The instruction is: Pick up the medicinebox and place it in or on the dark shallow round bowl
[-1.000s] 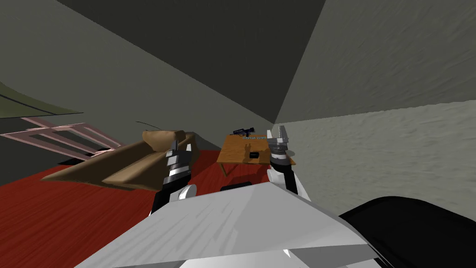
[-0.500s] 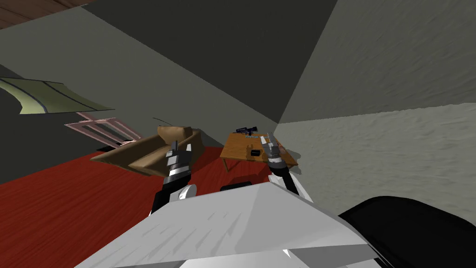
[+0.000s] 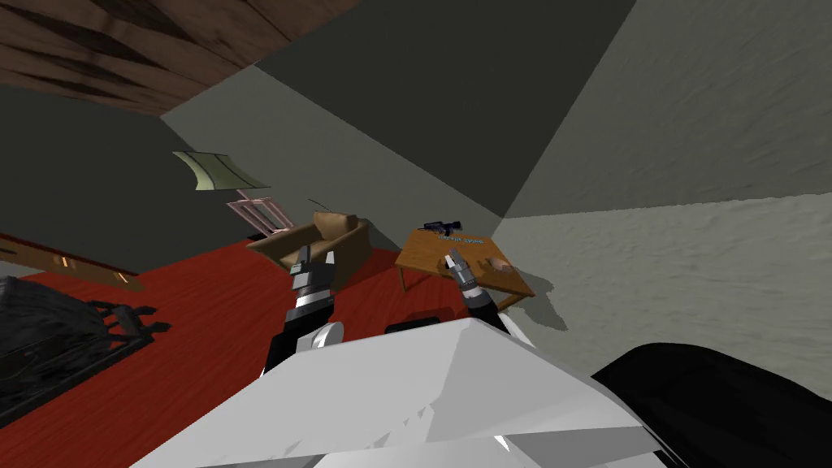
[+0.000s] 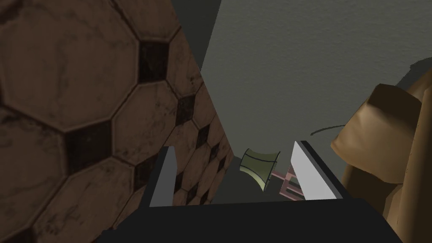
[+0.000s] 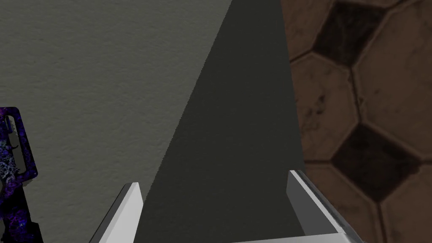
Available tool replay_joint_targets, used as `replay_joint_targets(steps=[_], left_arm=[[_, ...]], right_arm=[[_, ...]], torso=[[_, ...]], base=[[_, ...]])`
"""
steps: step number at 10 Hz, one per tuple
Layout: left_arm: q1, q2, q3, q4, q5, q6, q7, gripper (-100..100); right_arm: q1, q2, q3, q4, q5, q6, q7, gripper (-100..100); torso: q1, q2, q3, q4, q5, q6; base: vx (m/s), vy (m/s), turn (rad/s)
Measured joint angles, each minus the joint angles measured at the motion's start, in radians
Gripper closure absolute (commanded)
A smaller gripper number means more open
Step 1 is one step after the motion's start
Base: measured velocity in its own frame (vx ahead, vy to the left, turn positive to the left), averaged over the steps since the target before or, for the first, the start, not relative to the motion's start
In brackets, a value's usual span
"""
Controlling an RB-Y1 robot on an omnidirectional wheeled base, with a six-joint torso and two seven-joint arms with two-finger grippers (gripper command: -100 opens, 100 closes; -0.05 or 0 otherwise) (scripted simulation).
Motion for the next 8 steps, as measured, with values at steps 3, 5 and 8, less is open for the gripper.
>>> replay_joint_targets(steps=[3,5,8], left_arm=[[0.0,0.0,0.0,0.0,0.0,0.0,0.0,0],[0.0,0.0,0.0,0.0,0.0,0.0,0.0,0],[0.001,0.0,0.0,0.0,0.0,0.0,0.0,0]], right_arm=[[0.061,-0.076,0.067,0.063,0.026,0.043,0.007,-100],[0.112,-0.124,0.126,0.099,0.05,0.085,0.027,-100],[0.175,-0.198,0.189,0.142,0.074,0.158,0.048,-100]], torso=[[-0.004,-0.004,-0.002,-0.001,-0.001,0.0],[-0.008,-0.007,-0.004,-0.001,-0.001,0.0],[-0.008,-0.012,-0.007,-0.002,-0.002,0.001]], base=[[-0.086,-0.06,0.384],[-0.033,-0.1,0.434],[0.011,-0.08,0.315]])
